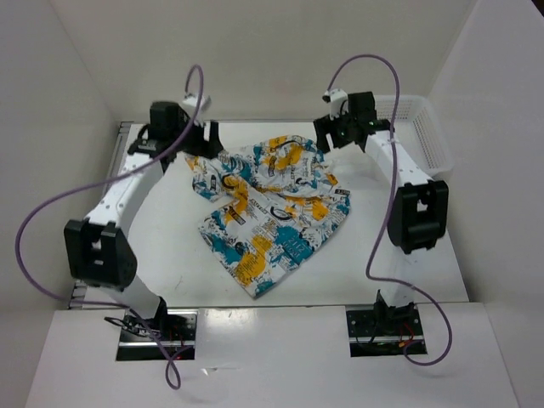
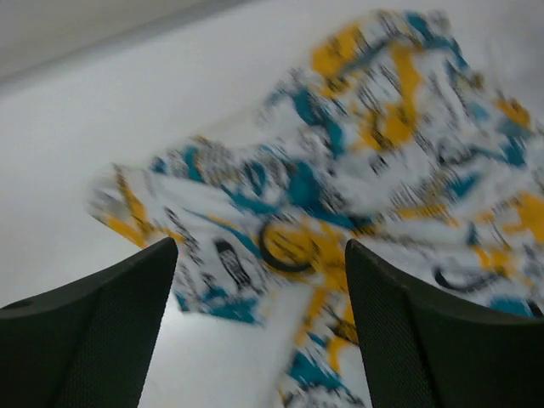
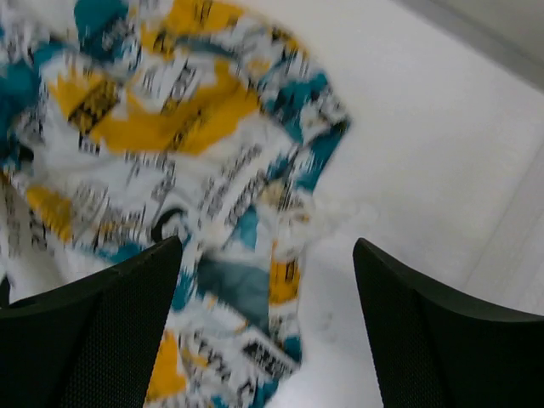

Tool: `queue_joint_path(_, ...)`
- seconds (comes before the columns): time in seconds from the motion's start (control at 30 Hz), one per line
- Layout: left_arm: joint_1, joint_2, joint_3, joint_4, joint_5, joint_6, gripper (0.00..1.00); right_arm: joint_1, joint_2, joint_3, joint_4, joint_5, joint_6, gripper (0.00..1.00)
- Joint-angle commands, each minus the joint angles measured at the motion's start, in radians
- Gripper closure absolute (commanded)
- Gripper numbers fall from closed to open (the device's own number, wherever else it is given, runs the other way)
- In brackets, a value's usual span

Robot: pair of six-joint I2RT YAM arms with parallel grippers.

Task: Fold and stack the shorts
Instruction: Move the shorts to the center of the board, then flatten the shorts out

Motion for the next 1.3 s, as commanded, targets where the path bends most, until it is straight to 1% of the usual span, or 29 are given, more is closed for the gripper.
queue_joint_path(0.0, -0.068, -0.168, -0.270, -0.096, 0.031, 0.006, 0.17, 0.012, -0.150, -0.237, -0.001, 0.076, -0.107, 0.14)
queue_joint_path(0.03, -0.078, -0.182, -0.331, -0.105, 0.031, 0.006, 0.23, 0.012, -0.202, -0.288, -0.001, 0.103, -0.132, 0.15)
queue_joint_path(0.07, -0.079, -0.191, -0.429, -0.106, 0.031, 0.006, 0.25, 0.012, -0.222, -0.336, 0.011, 0.113, -0.132, 0.15)
queue_joint_path(0.1, -0.079, -0.204, -0.471, -0.106, 0.016, 0.006, 0.27, 0.012, -0.238, -0.412, 0.011, 0.113, -0.132, 0.15)
queue_joint_path(0.2, -0.079, -0.204, -0.588, -0.083, -0.028, 0.006, 0.25, 0.012, -0.261, -0.499, 0.047, 0.113, -0.120, 0.15)
queue_joint_path(0.23, -0.079, -0.204, -0.605, -0.057, -0.064, 0.006, 0.21, 0.012, -0.261, -0.499, 0.062, 0.113, -0.120, 0.15)
queue_joint_path(0.27, -0.079, -0.190, -0.620, -0.035, -0.088, 0.006, 0.14, 0.012, -0.252, -0.511, 0.071, 0.137, -0.105, 0.15)
queue_joint_path(0.3, -0.079, -0.190, -0.632, 0.009, -0.113, 0.006, 0.13, 0.012, -0.252, -0.511, 0.088, 0.151, -0.092, 0.15)
queue_joint_path(0.33, -0.079, -0.173, -0.654, 0.031, -0.152, 0.006, 0.13, 0.012, -0.236, -0.520, 0.097, 0.168, -0.092, 0.15)
queue_joint_path(0.37, -0.079, -0.155, -0.654, 0.045, -0.164, 0.006, 0.13, 0.012, -0.219, -0.529, 0.106, 0.182, -0.092, 0.15)
queue_joint_path(0.53, -0.079, -0.107, -0.686, 0.080, -0.155, 0.006, 0.13, 0.012, -0.179, -0.540, 0.117, 0.191, -0.092, 0.16)
queue_joint_path(0.57, -0.079, -0.095, -0.686, 0.097, -0.154, 0.006, 0.13, 0.012, -0.170, -0.554, 0.117, 0.191, -0.101, 0.18)
queue_joint_path(0.63, -0.079, -0.083, -0.708, 0.109, -0.154, 0.006, 0.20, 0.012, -0.160, -0.581, 0.131, 0.215, -0.101, 0.19)
queue_joint_path(0.73, -0.079, -0.060, -0.708, 0.135, -0.144, 0.006, 0.25, 0.012, -0.150, -0.604, 0.156, 0.248, -0.101, 0.20)
queue_joint_path(0.8, -0.079, -0.050, -0.708, 0.145, -0.102, 0.006, 0.32, 0.012, -0.130, -0.614, 0.156, 0.235, -0.101, 0.22)
queue_joint_path(0.83, -0.079, -0.038, -0.694, 0.145, -0.089, 0.006, 0.37, 0.012, -0.130, -0.614, 0.156, 0.235, -0.101, 0.25)
queue_joint_path(0.9, -0.079, -0.029, -0.694, 0.134, -0.079, 0.006, 0.53, 0.012, -0.130, -0.614, 0.156, 0.235, -0.111, 0.32)
queue_joint_path(0.93, -0.079, -0.029, -0.694, 0.150, -0.079, 0.006, 0.68, 0.012, -0.130, -0.623, 0.156, 0.246, -0.111, 0.42)
queue_joint_path(1.0, -0.079, -0.020, -0.685, 0.160, -0.079, 0.006, 0.77, 0.012, -0.130, -0.646, 0.168, 0.278, -0.120, 0.55)
queue_joint_path(1.03, -0.079, -0.020, -0.685, 0.192, -0.090, 0.006, 0.89, 0.012, -0.130, -0.646, 0.168, 0.278, -0.120, 0.70)
queue_joint_path(1.07, -0.079, -0.006, -0.676, 0.210, -0.104, 0.006, 0.96, 0.012, -0.130, -0.646, 0.157, 0.268, -0.144, 0.76)
queue_joint_path(1.1, -0.079, -0.006, -0.659, 0.232, -0.145, 0.006, 1.00, 0.012, -0.130, -0.646, 0.136, 0.246, -0.167, 0.80)
queue_joint_path(1.13, -0.079, 0.009, -0.645, 0.271, -0.174, 0.006, 1.00, 0.012, -0.141, -0.646, 0.113, 0.194, -0.216, 0.85)
queue_joint_path(1.17, -0.079, 0.026, -0.627, 0.295, -0.209, 0.006, 1.00, 0.012, -0.153, -0.646, 0.075, 0.177, -0.230, 0.91)
queue_joint_path(1.2, -0.079, 0.049, -0.605, 0.322, -0.286, 0.006, 1.00, 0.012, -0.162, -0.634, 0.062, 0.162, -0.230, 0.95)
queue_joint_path(1.23, -0.060, 0.065, -0.550, 0.377, -0.318, 0.006, 1.00, 0.022, -0.181, -0.622, 0.053, 0.125, -0.230, 0.97)
queue_joint_path(1.27, -0.047, 0.080, -0.510, 0.397, -0.341, 0.006, 1.00, 0.023, -0.192, -0.621, 0.030, 0.102, -0.230, 0.99)
